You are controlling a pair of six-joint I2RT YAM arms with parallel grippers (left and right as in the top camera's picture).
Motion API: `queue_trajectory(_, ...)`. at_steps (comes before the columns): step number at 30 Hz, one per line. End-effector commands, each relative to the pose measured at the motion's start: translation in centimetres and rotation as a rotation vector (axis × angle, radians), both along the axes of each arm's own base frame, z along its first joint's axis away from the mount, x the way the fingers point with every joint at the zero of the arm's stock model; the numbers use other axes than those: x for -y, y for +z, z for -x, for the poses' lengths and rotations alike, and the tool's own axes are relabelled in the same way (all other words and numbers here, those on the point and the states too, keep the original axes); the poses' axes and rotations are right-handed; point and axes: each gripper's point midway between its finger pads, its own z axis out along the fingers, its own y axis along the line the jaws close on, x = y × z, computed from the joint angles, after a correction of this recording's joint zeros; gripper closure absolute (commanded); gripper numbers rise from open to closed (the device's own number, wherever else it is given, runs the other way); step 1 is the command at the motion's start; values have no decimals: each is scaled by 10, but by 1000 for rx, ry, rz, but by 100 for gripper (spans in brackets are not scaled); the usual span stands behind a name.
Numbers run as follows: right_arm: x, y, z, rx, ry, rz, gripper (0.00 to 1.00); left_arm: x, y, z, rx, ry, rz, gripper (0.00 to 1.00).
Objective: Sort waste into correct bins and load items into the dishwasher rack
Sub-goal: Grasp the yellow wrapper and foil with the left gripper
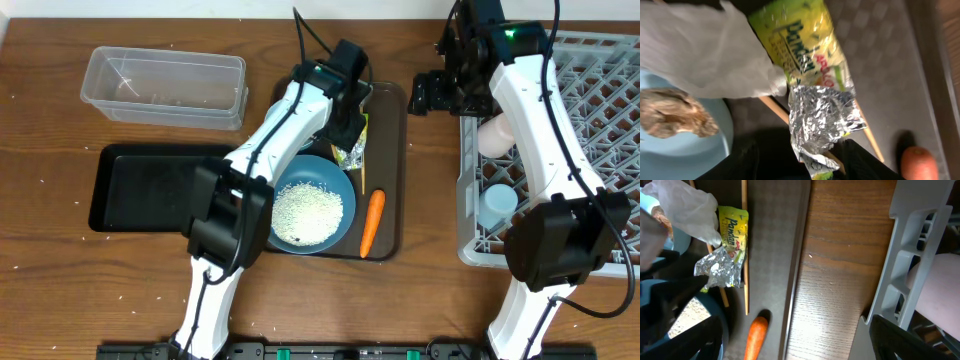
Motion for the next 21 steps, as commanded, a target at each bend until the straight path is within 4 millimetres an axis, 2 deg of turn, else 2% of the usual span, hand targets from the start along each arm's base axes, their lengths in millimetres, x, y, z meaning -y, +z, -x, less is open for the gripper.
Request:
queue_trajectory(1,6,9,-2,24,-9,5,13,-3,-9,3,-23,20,-17,46)
queue_trajectory(5,9,9,-2,23,-14,6,13,-3,-12,7,-40,20,-26,46)
queue_trajectory(12,10,9,-2,23,-16,14,13,-4,-33,12,-89,22,-48,49)
queue_trajectory(17,12,9,-2,23,-19,25,13,-2,-38,16,-104,17,-57,67)
queue_trajectory(19,12,9,-2,23,-20,27,13,-1,-38,16,-102,16,-56,79)
queue_trajectory(20,13,9,-2,23,-20,28,13,-1,-38,16,-101,17,-56,90)
queue_trajectory(21,12,9,-2,24,-20,28,14,-1,-37,16,-101,17,-55,94)
